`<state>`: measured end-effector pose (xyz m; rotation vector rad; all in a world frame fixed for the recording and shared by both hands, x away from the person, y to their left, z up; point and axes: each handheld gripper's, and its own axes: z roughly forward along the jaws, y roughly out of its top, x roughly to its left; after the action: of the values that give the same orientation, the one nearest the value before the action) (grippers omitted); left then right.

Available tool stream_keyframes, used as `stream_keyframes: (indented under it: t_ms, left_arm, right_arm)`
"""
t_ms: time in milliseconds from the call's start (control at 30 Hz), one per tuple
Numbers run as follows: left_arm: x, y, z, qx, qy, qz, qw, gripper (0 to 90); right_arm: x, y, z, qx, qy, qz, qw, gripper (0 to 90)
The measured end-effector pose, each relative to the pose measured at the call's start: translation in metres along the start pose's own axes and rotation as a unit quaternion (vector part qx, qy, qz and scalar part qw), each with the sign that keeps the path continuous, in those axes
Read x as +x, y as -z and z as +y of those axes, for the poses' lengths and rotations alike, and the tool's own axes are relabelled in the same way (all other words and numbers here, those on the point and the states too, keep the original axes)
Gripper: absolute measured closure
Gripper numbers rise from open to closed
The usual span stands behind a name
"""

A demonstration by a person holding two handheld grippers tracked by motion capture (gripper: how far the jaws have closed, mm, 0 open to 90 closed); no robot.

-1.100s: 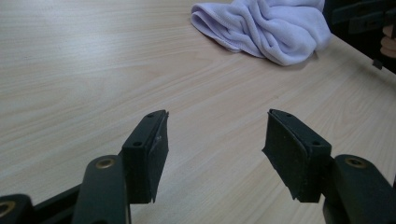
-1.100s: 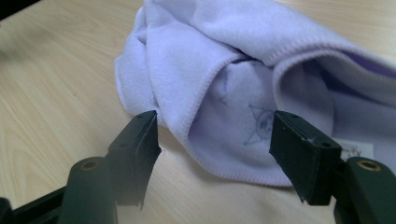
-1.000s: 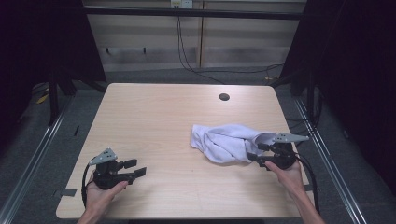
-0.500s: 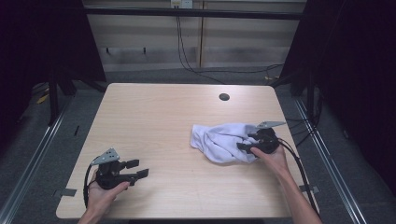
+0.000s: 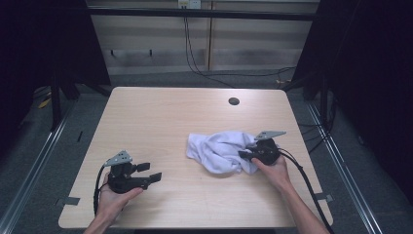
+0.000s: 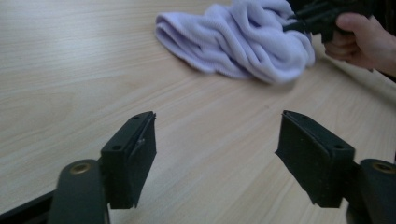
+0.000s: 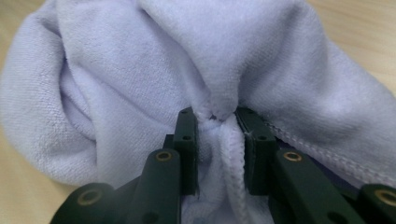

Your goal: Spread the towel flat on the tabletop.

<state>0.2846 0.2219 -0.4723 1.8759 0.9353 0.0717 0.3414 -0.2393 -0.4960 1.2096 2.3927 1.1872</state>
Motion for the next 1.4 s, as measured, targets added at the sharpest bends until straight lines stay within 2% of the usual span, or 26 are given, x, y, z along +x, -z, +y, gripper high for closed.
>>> stream_keyframes:
  t_ms: [67, 133, 167, 233, 367, 400, 433, 467, 500, 567, 667, 700, 733, 767, 800, 833, 933, 1000, 1133, 1167, 1200, 1233, 1300, 1333, 1367, 1400]
  left_arm:
    - [-0.001, 0.0, 0.002, -0.005, -0.007, 0.006, 0.9999, 29.6]
    - [-0.004, 0.001, 0.004, -0.015, -0.01, 0.01, 0.9998, 32.2]
    - [-0.005, 0.001, 0.006, -0.01, -0.021, -0.003, 0.9997, 35.2]
    - [-0.005, -0.002, 0.007, 0.003, -0.021, -0.026, 0.9994, 37.1]
    - [-0.012, -0.009, 0.015, 0.01, -0.043, -0.047, 0.9979, 37.9]
    - [-0.012, -0.009, 0.015, 0.01, -0.043, -0.047, 0.9979, 37.8]
    - [-0.019, -0.01, 0.021, 0.004, -0.061, -0.065, 0.996, 38.6]
    - [-0.019, -0.01, 0.021, 0.004, -0.061, -0.065, 0.996, 38.0]
    - [-0.024, -0.013, 0.026, 0.01, -0.075, -0.066, 0.995, 38.0]
    - [-0.03, -0.022, 0.039, 0.006, -0.089, -0.075, 0.9932, 42.0]
    - [-0.032, -0.03, 0.048, 0.007, -0.098, -0.072, 0.9926, 51.0]
    - [-0.032, -0.033, 0.051, 0.006, -0.095, -0.074, 0.9927, 54.2]
    - [-0.032, -0.038, 0.056, 0.003, -0.091, -0.076, 0.9929, 54.2]
    - [-0.031, -0.047, 0.061, 0.005, -0.093, -0.077, 0.9926, 57.8]
    - [-0.031, -0.047, 0.061, 0.005, -0.093, -0.077, 0.9926, 58.9]
    - [-0.028, -0.061, 0.065, 0.015, -0.092, -0.077, 0.9927, 59.3]
    - [-0.028, -0.075, 0.067, 0.031, -0.087, -0.086, 0.992, 57.1]
    - [-0.032, -0.09, 0.066, 0.042, -0.094, -0.098, 0.9898, 47.9]
    - [-0.036, -0.1, 0.064, 0.057, -0.103, -0.11, 0.987, 37.0]
    - [-0.037, -0.106, 0.062, 0.078, -0.1, -0.112, 0.9856, 35.6]
    - [-0.037, -0.106, 0.062, 0.078, -0.1, -0.112, 0.9856, 36.4]
    - [-0.038, -0.11, 0.058, 0.107, -0.111, -0.095, 0.9834, 37.8]
    - [-0.041, -0.113, 0.056, 0.121, -0.116, -0.087, 0.982, 46.2]
    - [-0.041, -0.113, 0.056, 0.121, -0.116, -0.087, 0.982, 55.5]
    - [-0.046, -0.11, 0.055, 0.115, -0.128, -0.086, 0.9814, 64.3]
    - [-0.046, -0.11, 0.055, 0.115, -0.128, -0.086, 0.9814, 72.0]
  right_arm:
    - [0.005, -0.003, 0.002, 0.003, 0.002, 0.012, 0.9999, 71.8]
    - [0.024, -0.012, 0.007, 0.006, 0.015, 0.043, 0.999, 71.8]
    - [0.028, -0.015, 0.007, 0.005, 0.021, 0.054, 0.9983, 71.7]
    - [0.042, -0.021, 0.009, 0.006, 0.034, 0.07, 0.9969, 71.6]
    - [0.062, -0.028, 0.013, 0.014, 0.053, 0.098, 0.9937, 71.2]
    - [0.062, -0.028, 0.013, 0.014, 0.053, 0.098, 0.9937, 71.2]
    - [0.074, -0.031, 0.016, 0.017, 0.063, 0.13, 0.9894, 70.6]
    - [0.074, -0.031, 0.016, 0.017, 0.063, 0.13, 0.9894, 70.6]
    - [0.079, -0.031, 0.017, 0.018, 0.07, 0.138, 0.9878, 70.0]
    - [0.093, -0.026, 0.022, 0.018, 0.076, 0.159, 0.9842, 61.2]
    - [0.094, -0.015, 0.025, 0.0, 0.066, 0.158, 0.9853, 53.8]
    - [0.089, -0.002, 0.026, -0.018, 0.059, 0.152, 0.9865, 52.1]
    - [0.089, -0.002, 0.026, -0.018, 0.059, 0.152, 0.9865, 52.1]
    - [0.08, 0.016, 0.023, -0.04, 0.046, 0.136, 0.9888, 55.2]
    - [0.077, 0.02, 0.021, -0.042, 0.045, 0.134, 0.989, 57.9]
    - [0.073, 0.024, 0.017, -0.042, 0.041, 0.132, 0.9895, 58.9]
    - [0.073, 0.023, 0.007, -0.026, 0.042, 0.133, 0.9899, 60.0]
    - [0.079, 0.013, -0.002, 0.001, 0.05, 0.14, 0.9889, 56.9]
    - [0.086, -0.005, 0.002, 0.007, 0.057, 0.138, 0.9888, 50.6]
    - [0.087, -0.009, 0.004, 0.007, 0.057, 0.138, 0.9887, 50.1]
    - [0.088, -0.013, 0.006, 0.007, 0.057, 0.137, 0.989, 49.1]
    - [0.089, -0.017, 0.007, 0.006, 0.051, 0.139, 0.989, 49.2]
    - [0.089, -0.023, 0.009, 0.008, 0.044, 0.142, 0.9888, 53.7]
    - [0.089, -0.023, 0.009, 0.008, 0.044, 0.142, 0.9888, 53.7]
    - [0.089, -0.024, 0.009, 0.014, 0.039, 0.142, 0.989, 62.6]
    - [0.089, -0.024, 0.009, 0.014, 0.039, 0.142, 0.989, 62.6]
